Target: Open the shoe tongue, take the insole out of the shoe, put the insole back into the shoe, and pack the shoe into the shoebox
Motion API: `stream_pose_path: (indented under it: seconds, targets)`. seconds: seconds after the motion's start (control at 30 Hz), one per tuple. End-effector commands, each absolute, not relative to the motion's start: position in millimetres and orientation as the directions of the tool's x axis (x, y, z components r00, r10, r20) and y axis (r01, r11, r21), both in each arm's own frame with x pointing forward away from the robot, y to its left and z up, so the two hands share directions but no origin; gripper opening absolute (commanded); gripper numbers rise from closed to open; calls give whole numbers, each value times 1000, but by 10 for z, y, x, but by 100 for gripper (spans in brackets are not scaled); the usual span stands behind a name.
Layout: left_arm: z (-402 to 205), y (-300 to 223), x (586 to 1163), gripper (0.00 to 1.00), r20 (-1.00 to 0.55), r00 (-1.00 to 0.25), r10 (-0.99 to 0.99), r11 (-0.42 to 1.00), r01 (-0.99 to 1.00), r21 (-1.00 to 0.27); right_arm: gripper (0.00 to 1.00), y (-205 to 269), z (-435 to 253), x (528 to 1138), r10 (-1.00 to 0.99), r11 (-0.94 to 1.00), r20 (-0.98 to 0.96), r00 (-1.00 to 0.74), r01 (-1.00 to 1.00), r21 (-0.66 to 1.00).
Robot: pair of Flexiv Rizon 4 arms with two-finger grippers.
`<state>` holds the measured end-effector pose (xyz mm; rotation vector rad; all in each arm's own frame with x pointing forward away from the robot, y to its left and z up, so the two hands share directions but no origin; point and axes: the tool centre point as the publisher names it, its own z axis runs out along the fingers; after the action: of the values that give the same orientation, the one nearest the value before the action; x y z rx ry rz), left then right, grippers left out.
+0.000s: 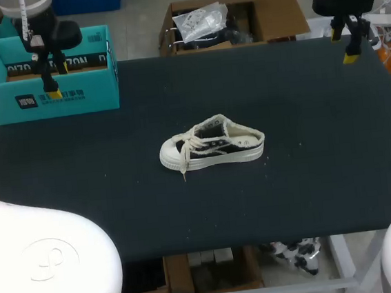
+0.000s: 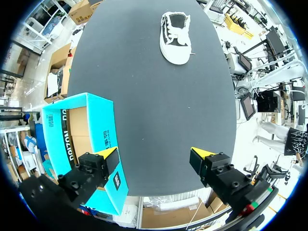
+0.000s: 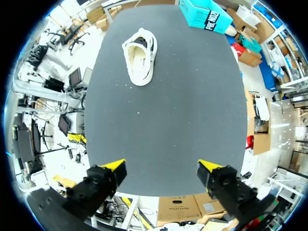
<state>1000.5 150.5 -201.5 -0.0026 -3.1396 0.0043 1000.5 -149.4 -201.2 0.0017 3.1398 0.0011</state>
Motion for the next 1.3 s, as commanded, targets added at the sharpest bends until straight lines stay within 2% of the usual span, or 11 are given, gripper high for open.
stream_pose_path:
  seconds: [0.03, 1.03, 1.2, 1.3]
  targets:
    - [-2011, 1502, 10001, 100, 3, -1000, 1, 1000, 1, -1, 100, -1496, -2007, 10003, 1, 1000, -1, -1000, 1, 0]
    - [-2006, 1478, 10012, 100, 1, -1000, 0, 1000, 0, -7, 100, -1496, -2007, 10003, 1, 1000, -1, -1000, 1, 0]
    - [-1993, 1272, 10049, 100, 42, -983, -179, 977, -183, -109, 100, -1197, -2224, 9912, 28, 982, -48, -998, 18, 188]
    - [-2024, 1063, 9963, 100, 51, -955, -292, 955, -294, -42, 100, -1041, -2408, 9855, 55, 964, -41, -998, 43, 262]
